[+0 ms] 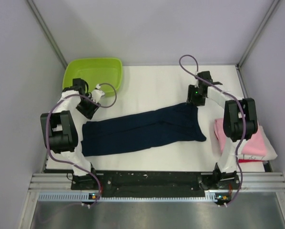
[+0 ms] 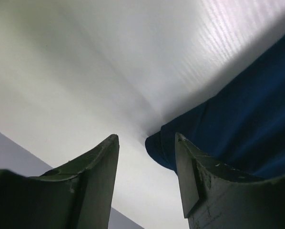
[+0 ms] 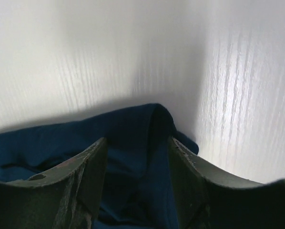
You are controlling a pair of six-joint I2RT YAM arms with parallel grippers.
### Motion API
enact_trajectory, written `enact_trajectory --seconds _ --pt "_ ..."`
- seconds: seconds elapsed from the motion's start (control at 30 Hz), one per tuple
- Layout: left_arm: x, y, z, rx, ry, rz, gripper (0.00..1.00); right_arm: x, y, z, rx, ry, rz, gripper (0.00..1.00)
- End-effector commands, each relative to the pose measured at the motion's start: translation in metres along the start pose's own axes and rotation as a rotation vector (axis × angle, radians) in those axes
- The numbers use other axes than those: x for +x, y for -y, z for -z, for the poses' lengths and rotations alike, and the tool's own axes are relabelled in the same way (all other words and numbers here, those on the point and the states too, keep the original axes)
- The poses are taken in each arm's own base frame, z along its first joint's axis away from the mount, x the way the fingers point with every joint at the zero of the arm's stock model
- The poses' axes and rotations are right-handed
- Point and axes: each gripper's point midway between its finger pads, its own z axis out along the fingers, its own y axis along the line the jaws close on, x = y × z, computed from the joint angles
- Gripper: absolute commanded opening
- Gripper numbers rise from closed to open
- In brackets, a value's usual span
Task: Fold and stack the t-shirts
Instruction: Fold the other side of the tshirt into a rectangle, then rotate the tshirt 90 degrees
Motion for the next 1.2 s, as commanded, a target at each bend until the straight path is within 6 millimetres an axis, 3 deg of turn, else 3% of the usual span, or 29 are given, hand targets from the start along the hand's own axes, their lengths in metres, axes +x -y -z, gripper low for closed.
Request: enact_trajectory --seconds 0.0,0.23,0.3,0.37,0.47,0.53,0.67,0.83,1.0,1.03,1.1,1.17 --pt "-0.002 -0.004 -0.006 -0.013 0.037 0.034 0.55 -0.019 -0.004 -0.016 -0.020 0.018 0.023 0.53" --pt "0.027 0.044 -0.025 0.166 0.001 0.039 0.49 -0.005 -0.002 -0.039 -0.033 -0.039 0.014 0.46" --pt "0.034 0.046 -0.032 0.166 -0.017 0.051 0.33 -0.004 -0.002 -0.043 -0.043 -0.047 0.011 0.39" --pt "0.039 0.042 -0.034 0.145 -0.037 0.078 0.04 -0.004 -0.003 -0.044 -0.049 -0.050 0.010 0.26" --pt "0.039 0.039 -0.027 0.139 -0.023 0.105 0.00 -0.011 -0.004 -0.047 -0.059 -0.043 0.016 0.04" --pt "0.042 0.035 -0.021 0.108 -0.020 0.119 0.00 -0.018 -0.008 -0.050 -0.086 -0.035 0.023 0.00" --pt "0.064 0.031 -0.021 0.037 -0.066 0.142 0.00 -0.051 -0.017 -0.056 -0.131 0.016 0.048 0.00" --pt "0.092 0.045 -0.027 0.028 -0.130 0.152 0.00 -0.095 -0.045 -0.076 -0.257 0.065 0.060 0.00" --pt "0.105 0.048 -0.018 0.010 -0.151 0.187 0.02 -0.141 -0.063 -0.084 -0.326 0.133 0.078 0.00" --pt "0.105 0.049 -0.015 0.011 -0.148 0.187 0.09 -0.148 -0.069 -0.083 -0.356 0.144 0.083 0.05" --pt "0.107 0.052 -0.010 0.008 -0.145 0.184 0.26 -0.155 -0.079 -0.077 -0.398 0.154 0.072 0.29" --pt "0.109 0.047 -0.005 -0.026 -0.146 0.184 0.37 -0.163 -0.084 -0.057 -0.411 0.177 0.075 0.47"
